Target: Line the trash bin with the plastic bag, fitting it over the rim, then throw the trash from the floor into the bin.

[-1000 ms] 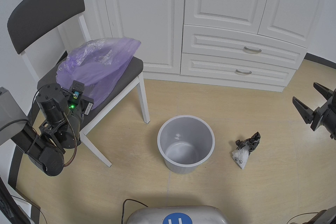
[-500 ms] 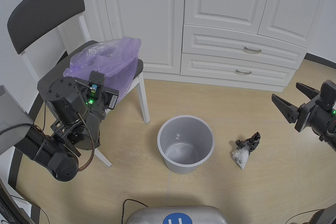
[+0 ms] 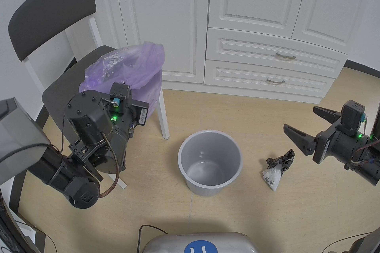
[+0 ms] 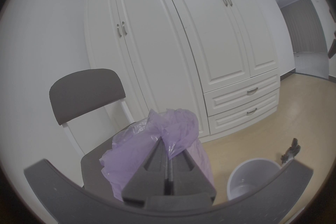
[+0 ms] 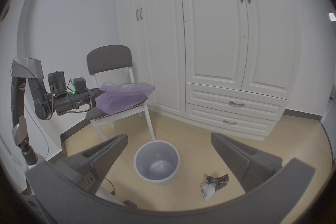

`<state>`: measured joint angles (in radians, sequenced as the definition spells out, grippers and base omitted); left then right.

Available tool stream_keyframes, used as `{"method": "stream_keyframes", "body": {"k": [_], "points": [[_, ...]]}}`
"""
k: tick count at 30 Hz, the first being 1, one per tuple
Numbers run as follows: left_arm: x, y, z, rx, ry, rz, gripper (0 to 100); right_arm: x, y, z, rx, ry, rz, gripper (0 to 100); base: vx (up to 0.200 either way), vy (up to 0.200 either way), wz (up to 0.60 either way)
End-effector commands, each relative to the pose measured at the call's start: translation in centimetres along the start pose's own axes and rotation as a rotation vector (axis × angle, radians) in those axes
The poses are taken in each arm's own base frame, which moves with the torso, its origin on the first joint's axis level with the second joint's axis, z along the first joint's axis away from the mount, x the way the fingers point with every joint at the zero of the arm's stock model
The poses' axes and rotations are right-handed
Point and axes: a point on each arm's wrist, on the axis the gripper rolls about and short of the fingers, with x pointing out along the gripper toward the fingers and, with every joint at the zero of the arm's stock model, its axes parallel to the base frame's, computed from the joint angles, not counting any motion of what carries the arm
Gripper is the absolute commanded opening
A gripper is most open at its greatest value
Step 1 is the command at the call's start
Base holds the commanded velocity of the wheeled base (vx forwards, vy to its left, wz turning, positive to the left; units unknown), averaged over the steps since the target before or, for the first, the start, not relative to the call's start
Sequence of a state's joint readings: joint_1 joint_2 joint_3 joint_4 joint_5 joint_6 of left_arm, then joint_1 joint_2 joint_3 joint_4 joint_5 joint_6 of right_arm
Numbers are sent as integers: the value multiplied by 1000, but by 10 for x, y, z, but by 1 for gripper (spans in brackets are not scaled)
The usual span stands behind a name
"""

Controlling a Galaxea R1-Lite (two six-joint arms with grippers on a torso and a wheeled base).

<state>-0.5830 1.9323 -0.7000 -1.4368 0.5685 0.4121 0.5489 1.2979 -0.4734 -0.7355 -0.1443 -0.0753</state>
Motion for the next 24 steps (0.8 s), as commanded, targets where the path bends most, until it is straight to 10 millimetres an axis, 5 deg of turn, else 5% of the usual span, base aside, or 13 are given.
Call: {"method": "stream_keyframes", "body": {"k": [1, 11, 24], "points": [[-22, 4, 13, -19, -19, -37, 0, 1, 14, -4, -14, 20, 48, 100, 0, 0, 0], [-51, -9, 36, -148, -87, -182, 0, 15, 30, -14, -26, 69, 67, 100, 0, 0, 0], [-62, 1, 47, -239, -152, -298, 0, 38, 35, -30, 34, 121, 60, 100, 0, 0, 0]]}}
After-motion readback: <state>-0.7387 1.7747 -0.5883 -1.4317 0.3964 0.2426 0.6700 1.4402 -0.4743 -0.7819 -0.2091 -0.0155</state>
